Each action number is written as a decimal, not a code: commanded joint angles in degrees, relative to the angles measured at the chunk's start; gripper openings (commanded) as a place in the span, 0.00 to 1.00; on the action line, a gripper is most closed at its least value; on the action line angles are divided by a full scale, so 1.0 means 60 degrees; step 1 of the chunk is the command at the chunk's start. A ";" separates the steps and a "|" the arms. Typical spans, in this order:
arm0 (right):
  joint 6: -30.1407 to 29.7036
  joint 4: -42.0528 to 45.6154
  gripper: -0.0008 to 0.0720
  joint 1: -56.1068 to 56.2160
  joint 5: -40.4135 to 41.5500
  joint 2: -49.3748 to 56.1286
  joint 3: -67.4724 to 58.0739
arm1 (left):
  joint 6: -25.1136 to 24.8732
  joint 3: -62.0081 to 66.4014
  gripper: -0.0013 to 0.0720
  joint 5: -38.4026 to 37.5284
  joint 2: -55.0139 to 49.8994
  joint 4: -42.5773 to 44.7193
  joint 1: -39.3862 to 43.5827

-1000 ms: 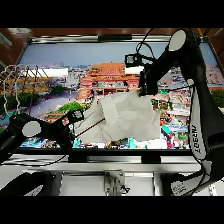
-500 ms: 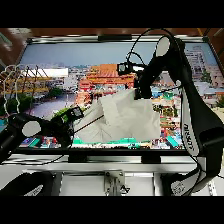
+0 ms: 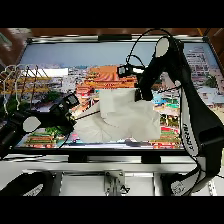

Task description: Fold the shirts.

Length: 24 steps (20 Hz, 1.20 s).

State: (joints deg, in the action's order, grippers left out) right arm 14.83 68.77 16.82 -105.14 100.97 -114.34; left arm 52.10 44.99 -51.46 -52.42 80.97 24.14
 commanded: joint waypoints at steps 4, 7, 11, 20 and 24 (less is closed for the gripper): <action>0.0288 0.0386 0.11 -0.0036 0.0051 -0.0317 -0.0007 | 0.0288 0.0714 0.89 0.0401 -0.0018 0.1122 -0.0914; 0.0572 0.0503 0.11 -0.0036 0.0051 -0.0696 -0.0007 | 0.0510 0.1741 0.89 0.0401 -0.0007 0.1122 -0.1690; 0.0812 0.0630 0.10 -0.0036 0.0066 -0.1282 -0.0007 | 0.1858 0.3126 0.89 0.0401 0.0018 0.1118 -0.2852; 0.1796 0.0608 0.10 -0.0036 0.0503 -0.2783 -0.0007 | 0.4954 0.1665 0.85 -0.0933 0.0244 -0.1592 -0.5147; 0.2189 0.0612 0.10 -0.0036 0.0699 -0.3472 -0.0007 | 0.4677 -0.0382 0.85 -0.0510 0.0240 -0.5016 -0.5147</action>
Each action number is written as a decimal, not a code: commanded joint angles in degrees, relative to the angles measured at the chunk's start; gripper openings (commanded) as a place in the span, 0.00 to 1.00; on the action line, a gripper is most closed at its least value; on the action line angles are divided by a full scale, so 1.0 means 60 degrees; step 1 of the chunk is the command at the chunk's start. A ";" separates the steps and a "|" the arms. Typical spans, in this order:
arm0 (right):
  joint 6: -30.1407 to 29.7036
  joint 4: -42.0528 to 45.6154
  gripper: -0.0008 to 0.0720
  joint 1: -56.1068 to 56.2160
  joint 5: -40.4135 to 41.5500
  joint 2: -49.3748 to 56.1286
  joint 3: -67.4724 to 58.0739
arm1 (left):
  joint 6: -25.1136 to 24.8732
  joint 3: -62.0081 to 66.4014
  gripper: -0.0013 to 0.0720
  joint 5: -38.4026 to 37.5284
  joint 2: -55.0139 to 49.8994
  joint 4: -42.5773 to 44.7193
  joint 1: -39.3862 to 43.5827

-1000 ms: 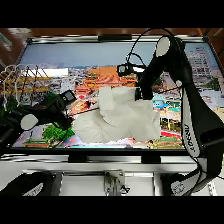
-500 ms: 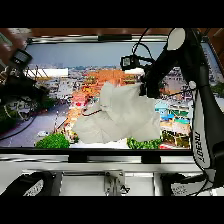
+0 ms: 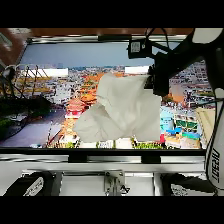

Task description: Fold the shirts.

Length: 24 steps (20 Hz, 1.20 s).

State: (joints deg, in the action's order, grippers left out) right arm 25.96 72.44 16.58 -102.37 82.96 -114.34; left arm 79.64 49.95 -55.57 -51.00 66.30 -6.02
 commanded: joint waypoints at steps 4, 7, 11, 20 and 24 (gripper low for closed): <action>0.0692 -0.0011 0.10 0.0007 0.0404 -0.0849 -0.0011 | -0.0517 -0.2382 0.85 0.1508 -0.0182 -0.5464 0.0710; 0.0885 -0.0084 0.10 0.0007 0.0401 -0.0867 -0.0007 | -0.0521 -0.2401 0.85 0.3238 -0.0867 -0.6492 0.2324; 0.0962 -0.0069 0.10 0.0007 0.0386 -0.0867 -0.0007 | -0.1588 -0.2102 0.85 0.4495 -0.2248 -0.8823 0.3960; 0.1064 0.0069 0.10 0.0004 0.0306 -0.0867 -0.0007 | -0.2925 -0.0958 0.55 0.4317 -0.4175 -1.0127 0.4401; 0.1067 0.0470 0.10 0.0004 0.0306 -0.0867 -0.0007 | -0.3198 -0.0954 0.44 0.4069 -0.4156 -1.0127 0.4379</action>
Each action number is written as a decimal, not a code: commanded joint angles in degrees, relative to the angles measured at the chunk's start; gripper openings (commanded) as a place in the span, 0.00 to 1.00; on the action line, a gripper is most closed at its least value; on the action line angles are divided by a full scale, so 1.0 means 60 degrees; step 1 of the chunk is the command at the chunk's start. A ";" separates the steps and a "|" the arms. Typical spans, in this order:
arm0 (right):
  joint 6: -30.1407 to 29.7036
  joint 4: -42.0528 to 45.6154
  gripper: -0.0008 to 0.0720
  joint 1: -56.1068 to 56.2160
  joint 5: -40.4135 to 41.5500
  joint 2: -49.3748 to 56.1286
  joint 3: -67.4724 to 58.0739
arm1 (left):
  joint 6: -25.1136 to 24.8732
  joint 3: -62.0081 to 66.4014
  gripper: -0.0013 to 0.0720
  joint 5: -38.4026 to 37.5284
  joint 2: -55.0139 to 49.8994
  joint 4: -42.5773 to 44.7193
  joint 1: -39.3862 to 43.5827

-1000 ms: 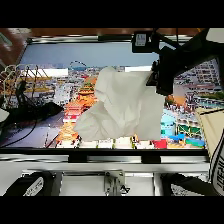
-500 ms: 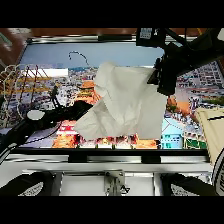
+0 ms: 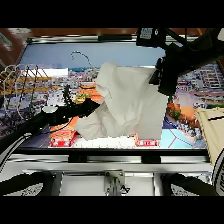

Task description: Fold the shirts.

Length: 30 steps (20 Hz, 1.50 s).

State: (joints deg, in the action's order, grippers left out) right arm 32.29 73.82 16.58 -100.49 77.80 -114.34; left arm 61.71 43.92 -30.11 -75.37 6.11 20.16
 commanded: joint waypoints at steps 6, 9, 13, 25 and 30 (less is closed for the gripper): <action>0.0007 0.0302 0.10 0.0004 0.0004 -0.0007 -0.0007 | -0.2736 0.0051 0.90 -0.2211 0.0168 -0.0091 -0.0710; 0.0007 0.0288 0.10 0.0004 0.0007 -0.0007 -0.0007 | -0.2871 0.0040 0.95 -0.2568 0.0142 -0.0091 -0.1271; 0.0011 0.0280 0.10 0.0004 0.0073 -0.0007 -0.0007 | -0.3151 0.0040 0.93 -0.2594 -0.0026 -0.0095 -0.0849; 0.0262 0.0226 0.10 0.0004 0.0066 -0.0007 -0.0007 | -0.3417 0.0087 0.07 -0.0583 -0.0244 -0.1016 -0.0900; 0.0259 -0.0175 0.10 0.0004 0.0372 -0.0011 -0.0007 | -0.3708 0.0102 0.07 -0.1322 0.0608 -0.1020 -0.2758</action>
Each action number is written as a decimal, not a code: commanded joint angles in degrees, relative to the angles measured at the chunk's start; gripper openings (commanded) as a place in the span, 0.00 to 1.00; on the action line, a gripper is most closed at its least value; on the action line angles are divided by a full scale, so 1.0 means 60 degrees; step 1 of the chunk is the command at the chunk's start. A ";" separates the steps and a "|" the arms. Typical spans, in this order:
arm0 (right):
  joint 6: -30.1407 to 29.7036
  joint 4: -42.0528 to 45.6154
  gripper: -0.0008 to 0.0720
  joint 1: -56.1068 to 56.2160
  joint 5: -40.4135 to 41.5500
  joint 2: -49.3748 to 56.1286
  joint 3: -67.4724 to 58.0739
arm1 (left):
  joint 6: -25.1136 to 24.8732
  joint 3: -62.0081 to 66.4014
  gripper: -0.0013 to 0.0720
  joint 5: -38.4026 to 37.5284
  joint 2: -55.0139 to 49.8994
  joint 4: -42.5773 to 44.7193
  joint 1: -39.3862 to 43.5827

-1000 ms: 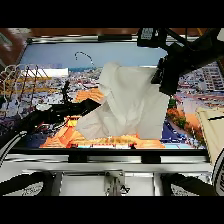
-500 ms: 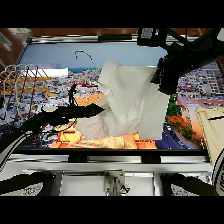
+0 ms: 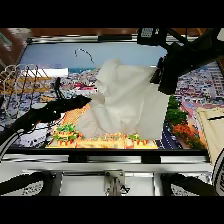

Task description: Fold the shirts.

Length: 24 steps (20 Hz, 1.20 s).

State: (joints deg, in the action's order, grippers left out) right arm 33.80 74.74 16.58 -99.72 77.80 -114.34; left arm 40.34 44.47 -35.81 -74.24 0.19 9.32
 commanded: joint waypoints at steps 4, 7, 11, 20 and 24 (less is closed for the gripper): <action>0.0004 -0.1807 0.10 0.0007 0.1610 -0.0011 -0.0007 | -0.0106 0.0321 0.07 -0.1031 0.0561 -0.0036 -0.1818; 0.0004 -0.2164 0.10 0.0007 0.1854 -0.0011 -0.0007 | -0.0109 0.0484 0.07 -0.1035 0.0543 -0.0033 -0.1938; 0.0000 -0.2233 0.10 0.0007 0.0991 -0.0007 -0.0007 | -0.0113 0.0980 0.07 -0.1049 0.0543 -0.0033 -0.2805; -0.0142 -0.2116 0.10 0.0007 0.0772 -0.0007 -0.0007 | -0.0113 0.1803 0.07 -0.1406 0.0543 -0.0033 -0.3246; -0.0138 -0.1789 0.10 0.0004 0.0823 -0.0007 -0.0007 | -0.0149 0.1803 0.07 -0.2058 0.0546 0.0208 -0.3399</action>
State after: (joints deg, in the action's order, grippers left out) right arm 32.99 62.52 16.64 -95.00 77.78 -114.34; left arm 39.64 55.00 -45.39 -71.00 0.40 -10.41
